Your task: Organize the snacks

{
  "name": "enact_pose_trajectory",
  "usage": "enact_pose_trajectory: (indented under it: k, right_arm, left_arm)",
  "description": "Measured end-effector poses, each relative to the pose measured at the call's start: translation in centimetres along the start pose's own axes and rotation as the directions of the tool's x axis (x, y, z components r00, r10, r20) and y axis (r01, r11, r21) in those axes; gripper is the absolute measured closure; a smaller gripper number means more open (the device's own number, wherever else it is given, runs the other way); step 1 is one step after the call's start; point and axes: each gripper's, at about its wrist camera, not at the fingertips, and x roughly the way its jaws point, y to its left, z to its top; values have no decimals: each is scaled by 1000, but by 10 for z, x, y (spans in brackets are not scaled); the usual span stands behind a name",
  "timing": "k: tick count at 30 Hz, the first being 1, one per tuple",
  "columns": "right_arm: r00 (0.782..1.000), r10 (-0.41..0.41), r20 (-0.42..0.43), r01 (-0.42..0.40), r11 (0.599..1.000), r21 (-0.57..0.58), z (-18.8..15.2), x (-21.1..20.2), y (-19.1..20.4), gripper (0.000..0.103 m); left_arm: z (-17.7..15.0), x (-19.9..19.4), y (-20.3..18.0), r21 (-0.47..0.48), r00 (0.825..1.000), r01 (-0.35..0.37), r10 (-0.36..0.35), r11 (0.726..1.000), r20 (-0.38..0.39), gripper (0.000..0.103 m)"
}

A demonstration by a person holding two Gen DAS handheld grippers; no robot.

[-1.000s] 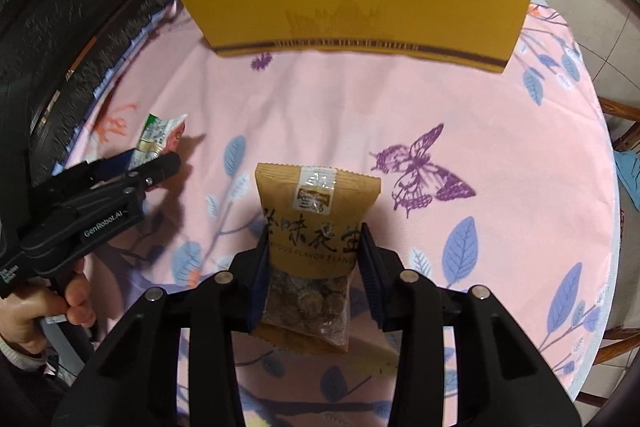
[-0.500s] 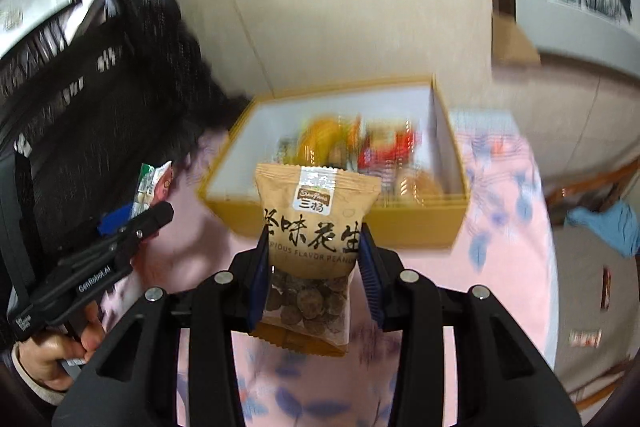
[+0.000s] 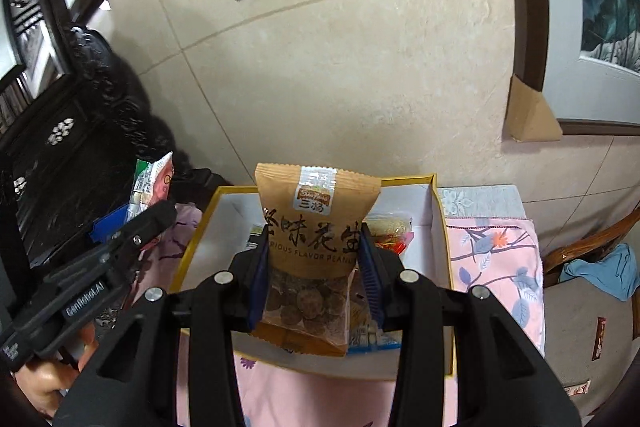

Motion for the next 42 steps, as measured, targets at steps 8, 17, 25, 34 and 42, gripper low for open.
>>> enact_pose_trajectory:
  k: [8,17,25,34,42]
  right_arm:
    - [999,-17,-40,17,1000,14,4,29,-8,62]
    - [993,-40,-111,41,999,6,1,45,-8,59]
    - [996,-38,-85,39,999,9,3,36,-5,59]
    - [998,-24,-59,25,999,26,6,23,-7,59]
    - [999,-16,-47,18,999,42,7,15,-10,57]
  left_arm:
    - [-4,27,5,-9,999,-21,21,1000,-45,50]
    - [-5,36,9,-18,996,-59,58,998,-64,42]
    - [-3,30,4,-2,996,-72,72,997,-51,39]
    - [4,22,-1,17,996,-80,80,997,-28,28]
    - [4,20,-1,6,992,-112,112,994,-53,2]
